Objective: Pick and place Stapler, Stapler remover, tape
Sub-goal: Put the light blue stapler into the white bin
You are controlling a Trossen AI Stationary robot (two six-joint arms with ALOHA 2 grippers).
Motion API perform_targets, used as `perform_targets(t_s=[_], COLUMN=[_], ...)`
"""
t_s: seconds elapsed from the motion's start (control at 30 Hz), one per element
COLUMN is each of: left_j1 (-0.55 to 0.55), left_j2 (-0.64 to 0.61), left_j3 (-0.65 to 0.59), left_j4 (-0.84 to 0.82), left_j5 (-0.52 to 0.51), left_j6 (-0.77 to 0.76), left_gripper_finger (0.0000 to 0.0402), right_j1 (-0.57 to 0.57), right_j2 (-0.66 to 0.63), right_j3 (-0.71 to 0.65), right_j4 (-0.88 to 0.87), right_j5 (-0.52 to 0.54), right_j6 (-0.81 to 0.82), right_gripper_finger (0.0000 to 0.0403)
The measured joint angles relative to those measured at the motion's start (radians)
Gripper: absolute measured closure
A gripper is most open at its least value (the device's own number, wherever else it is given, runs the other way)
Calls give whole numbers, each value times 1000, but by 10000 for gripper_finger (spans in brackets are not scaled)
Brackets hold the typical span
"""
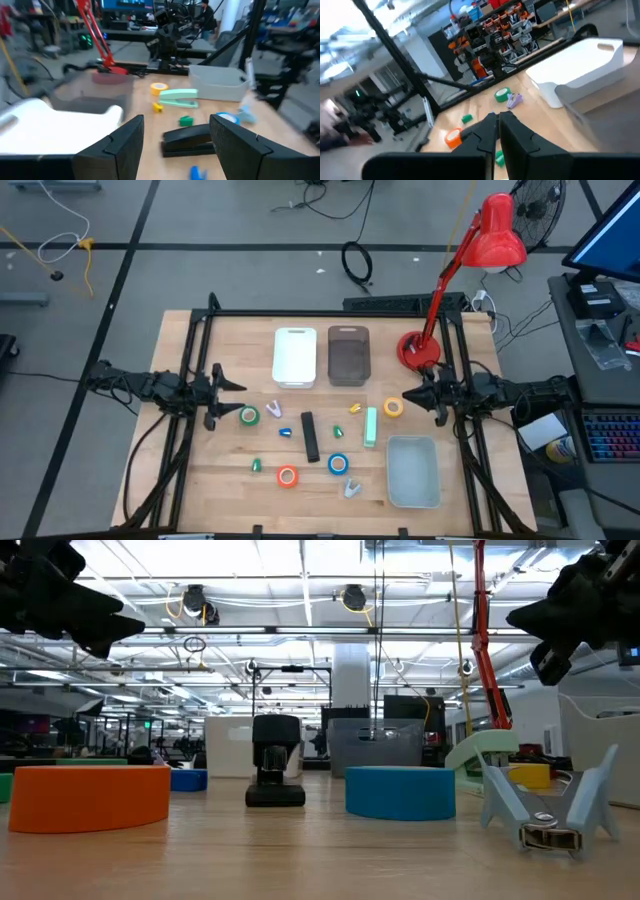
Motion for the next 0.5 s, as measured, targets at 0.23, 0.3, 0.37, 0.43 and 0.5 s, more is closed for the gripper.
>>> perform_targets(t_s=[0.23,0.3,0.37,0.43,0.5], left_j1=[0,0,0,0,0], left_j2=[0,0,0,0,0], left_j3=[0,0,0,0,0], left_j4=[0,0,0,0,1], left_j5=[-25,-24,-24,-24,-25], left_j6=[36,23,19,19,20], left_gripper_finger=[174,174,174,174,174], right_j1=[0,0,0,0,4], right_j2=[39,79,136,205,284], right_j3=[1,1,2,13,53], right_j4=[184,268,362,428,438], right_j5=[88,93,89,68,34], right_j6=[72,61,49,52,74], right_gripper_finger=[387,387,387,387,387])
